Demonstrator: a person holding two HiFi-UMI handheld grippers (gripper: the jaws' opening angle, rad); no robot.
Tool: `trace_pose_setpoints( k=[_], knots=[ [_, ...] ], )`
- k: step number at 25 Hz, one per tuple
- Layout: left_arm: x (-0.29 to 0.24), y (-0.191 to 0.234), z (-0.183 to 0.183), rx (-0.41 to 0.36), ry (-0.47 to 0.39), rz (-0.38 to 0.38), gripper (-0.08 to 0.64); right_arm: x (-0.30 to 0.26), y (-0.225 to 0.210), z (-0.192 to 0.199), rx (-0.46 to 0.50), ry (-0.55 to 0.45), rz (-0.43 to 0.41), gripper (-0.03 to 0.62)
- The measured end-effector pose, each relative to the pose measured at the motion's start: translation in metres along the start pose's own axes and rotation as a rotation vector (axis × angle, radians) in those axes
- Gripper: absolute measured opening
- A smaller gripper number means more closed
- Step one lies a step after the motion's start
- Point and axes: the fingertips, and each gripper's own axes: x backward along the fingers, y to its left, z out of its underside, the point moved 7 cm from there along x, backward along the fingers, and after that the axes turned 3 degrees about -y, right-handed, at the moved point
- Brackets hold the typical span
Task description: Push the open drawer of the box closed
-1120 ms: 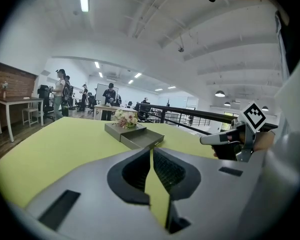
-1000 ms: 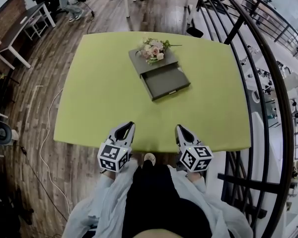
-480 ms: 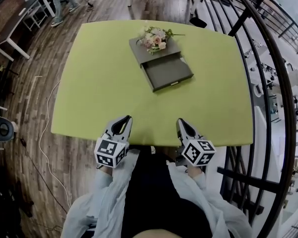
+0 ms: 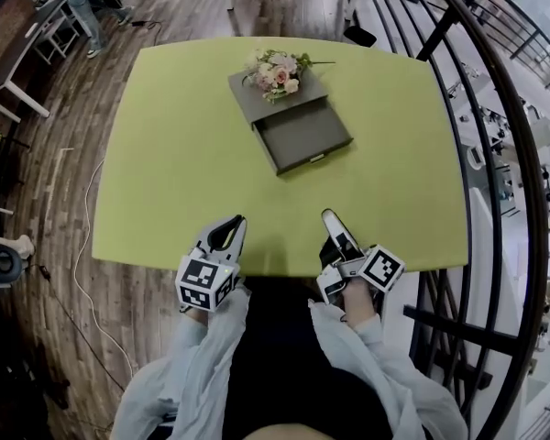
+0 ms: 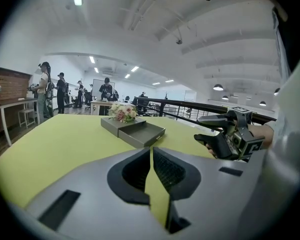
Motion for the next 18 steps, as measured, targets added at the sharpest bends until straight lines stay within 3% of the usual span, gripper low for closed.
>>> trace_pose_setpoints(
  k=[3,9,18],
  knots=[
    [-0.011,0.001,-0.001,-0.007,0.009,0.019,0.028,-0.002,-0.010,-0.011,-0.158,-0.054,-0.053,0.283],
    [-0.032,0.008,-0.003,-0.014,0.019,0.045,0.028,-0.010,-0.030,-0.022,-0.302,-0.114,-0.028,0.310],
    [-0.064,0.025,-0.004,0.000,0.029,0.062,0.028,-0.044,-0.058,-0.036,-0.345,-0.099,0.031,0.310]
  ],
)
